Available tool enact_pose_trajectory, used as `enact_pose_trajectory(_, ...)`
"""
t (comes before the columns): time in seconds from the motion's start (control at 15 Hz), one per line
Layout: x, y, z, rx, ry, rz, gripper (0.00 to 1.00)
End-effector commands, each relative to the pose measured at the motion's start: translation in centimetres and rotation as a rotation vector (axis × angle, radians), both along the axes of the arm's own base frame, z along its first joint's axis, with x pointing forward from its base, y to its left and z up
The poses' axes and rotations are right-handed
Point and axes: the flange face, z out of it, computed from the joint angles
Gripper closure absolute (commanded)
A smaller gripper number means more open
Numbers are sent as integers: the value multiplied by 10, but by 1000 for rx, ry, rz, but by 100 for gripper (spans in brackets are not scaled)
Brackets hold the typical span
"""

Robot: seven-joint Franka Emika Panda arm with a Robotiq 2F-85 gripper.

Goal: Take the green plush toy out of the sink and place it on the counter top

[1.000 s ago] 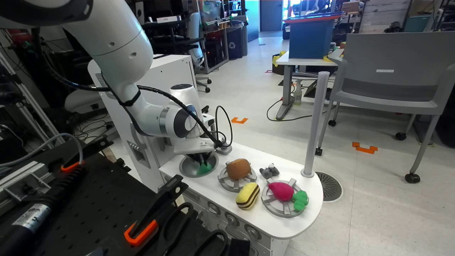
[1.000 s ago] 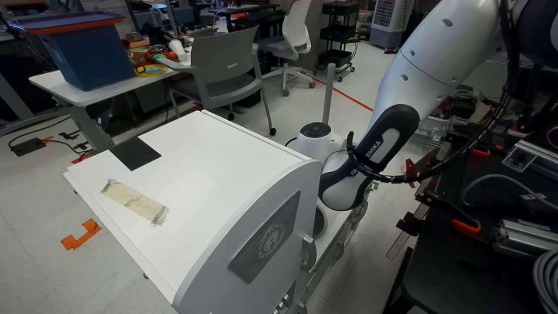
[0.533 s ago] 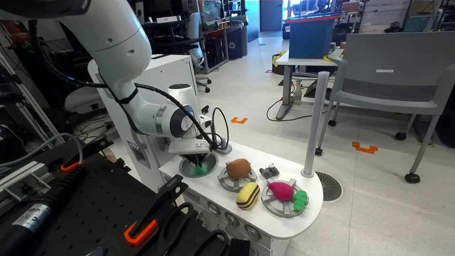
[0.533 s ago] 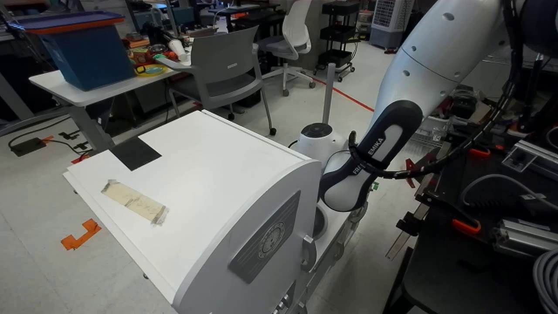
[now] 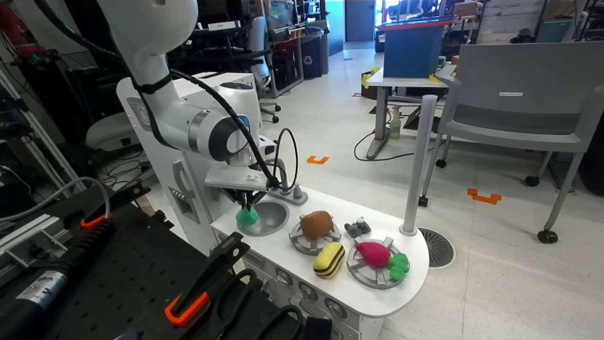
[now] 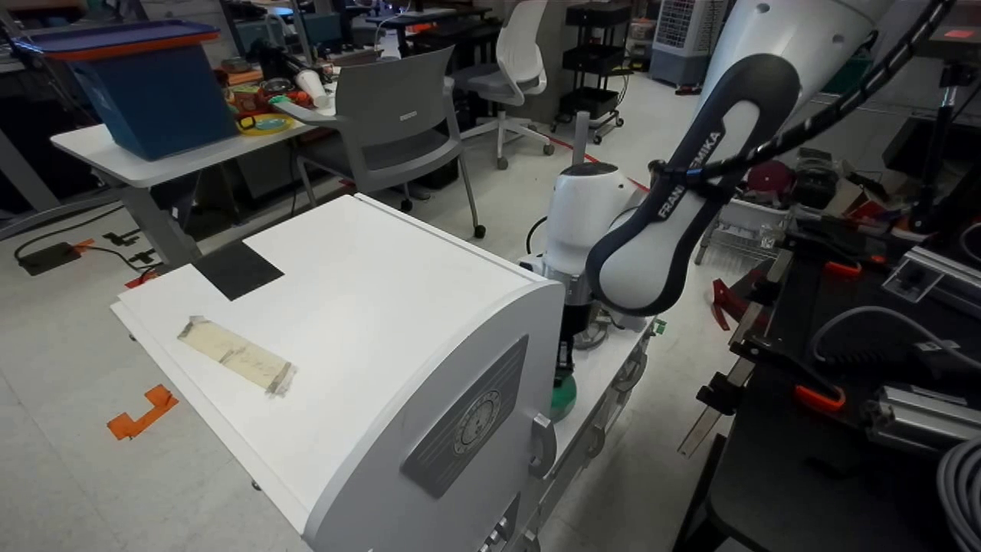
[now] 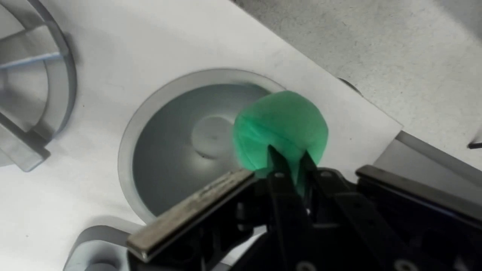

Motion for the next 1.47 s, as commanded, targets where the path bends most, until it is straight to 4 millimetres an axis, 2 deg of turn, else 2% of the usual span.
enact_pose_trajectory(0.0,-13,-28,34,46,-6,-56,98)
enact_pose_trajectory(0.33,7,-64,45,55,-96,-171,98)
enact_pose_trajectory(0.8,31,-104,14,-34,-157,-267,98)
enact_pose_trajectory(1.13,48,-110,-4,-76,-181,-303,98)
enact_pose_trajectory(1.4,50,-99,-17,-96,-177,-284,98)
